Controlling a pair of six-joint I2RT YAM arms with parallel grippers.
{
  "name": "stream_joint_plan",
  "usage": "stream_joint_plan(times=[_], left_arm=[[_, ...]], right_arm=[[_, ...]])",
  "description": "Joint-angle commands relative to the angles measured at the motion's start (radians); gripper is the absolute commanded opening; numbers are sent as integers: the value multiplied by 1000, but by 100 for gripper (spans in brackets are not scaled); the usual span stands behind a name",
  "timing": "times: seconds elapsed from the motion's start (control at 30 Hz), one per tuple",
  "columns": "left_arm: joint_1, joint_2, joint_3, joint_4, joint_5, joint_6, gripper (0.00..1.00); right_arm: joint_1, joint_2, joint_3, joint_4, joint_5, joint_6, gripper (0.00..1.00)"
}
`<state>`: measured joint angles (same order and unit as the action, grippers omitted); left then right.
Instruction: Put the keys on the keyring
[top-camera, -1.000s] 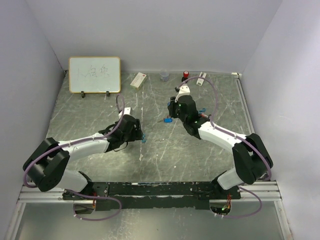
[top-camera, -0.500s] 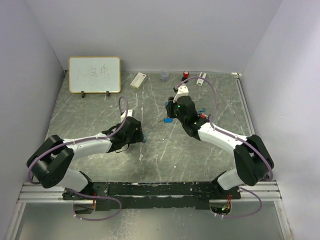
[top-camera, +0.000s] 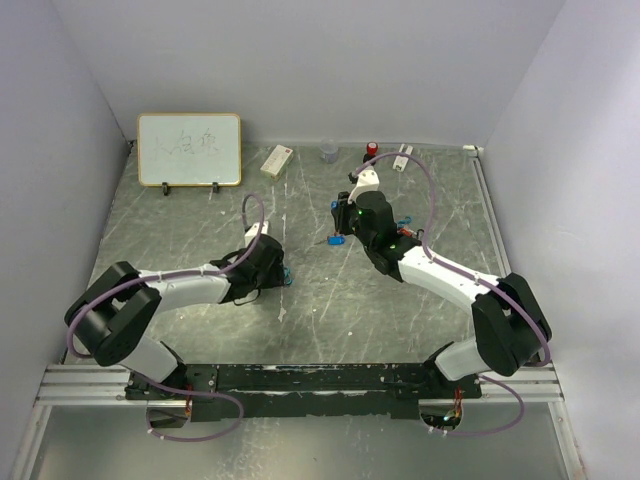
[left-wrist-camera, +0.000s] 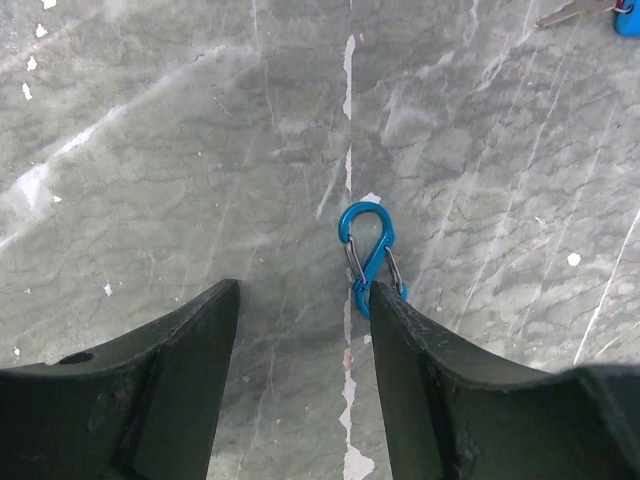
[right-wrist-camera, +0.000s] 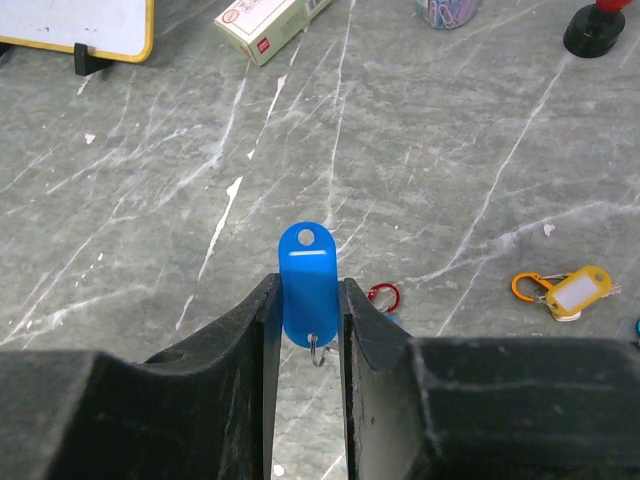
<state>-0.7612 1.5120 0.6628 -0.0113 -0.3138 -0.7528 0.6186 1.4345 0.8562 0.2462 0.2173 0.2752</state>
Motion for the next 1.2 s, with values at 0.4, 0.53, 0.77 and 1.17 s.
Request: stream_joint_plan(times=[0.4, 0.53, 0.77, 1.17], left_arm=[[-56, 106, 136, -25, -50, 10, 68], [-78, 141, 167, -56, -87, 11, 68], [-108, 200, 217, -130, -156, 5, 66], [-121, 235, 235, -178, -176, 1, 58]], right_arm=[[6, -20, -12, 36, 23, -14, 0], [7, -25, -16, 34, 29, -17, 0], [6, -36, -22, 35, 40, -21, 0], [6, -41, -24, 31, 50, -25, 0]])
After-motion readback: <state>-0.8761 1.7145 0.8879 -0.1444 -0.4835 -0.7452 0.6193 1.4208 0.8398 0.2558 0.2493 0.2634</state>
